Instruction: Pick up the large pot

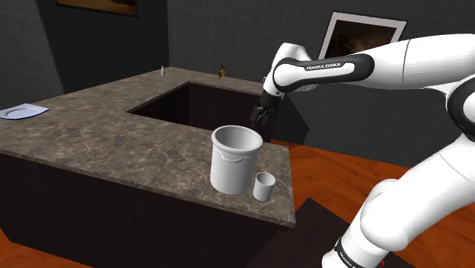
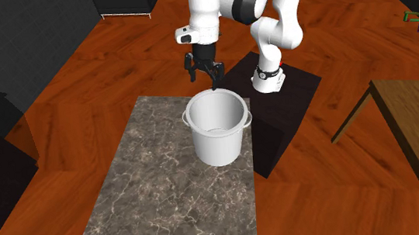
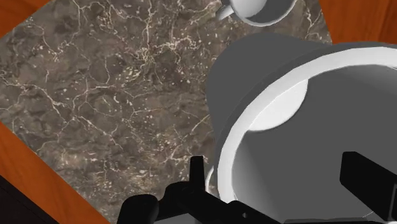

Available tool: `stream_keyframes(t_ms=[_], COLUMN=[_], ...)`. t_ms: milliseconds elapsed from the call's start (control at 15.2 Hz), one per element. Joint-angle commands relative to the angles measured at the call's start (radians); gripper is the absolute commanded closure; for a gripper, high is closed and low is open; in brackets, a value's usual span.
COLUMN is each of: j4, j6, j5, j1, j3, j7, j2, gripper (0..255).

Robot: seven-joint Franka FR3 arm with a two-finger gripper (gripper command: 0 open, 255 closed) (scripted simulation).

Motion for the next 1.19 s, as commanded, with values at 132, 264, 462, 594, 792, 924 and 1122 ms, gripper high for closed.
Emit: stream_keyframes(t_ms=[132, 264, 462, 594, 792, 924, 1122], j4=[0.072, 0.076, 0.047, 0.03, 0.016, 0.013, 0.014], j6=[0.07, 0.092, 0.132, 0.159, 0.18, 0.181, 0.181], j5=[0.016, 0.02, 0.023, 0.026, 0.028, 0.028, 0.028], j1=[-0.003, -0.003, -0.003, -0.003, -0.003, -0.002, -0.002], j3=[-0.021, -0.024, -0.024, -0.024, -0.024, -0.024, -0.023], j7=[-0.043, -0.051, -0.056, -0.058, -0.061, -0.06, -0.059], j2=[0.149, 0.176, 0.188, 0.197, 0.204, 0.202, 0.203], gripper=[0, 0, 0, 0, 0, 255, 255])
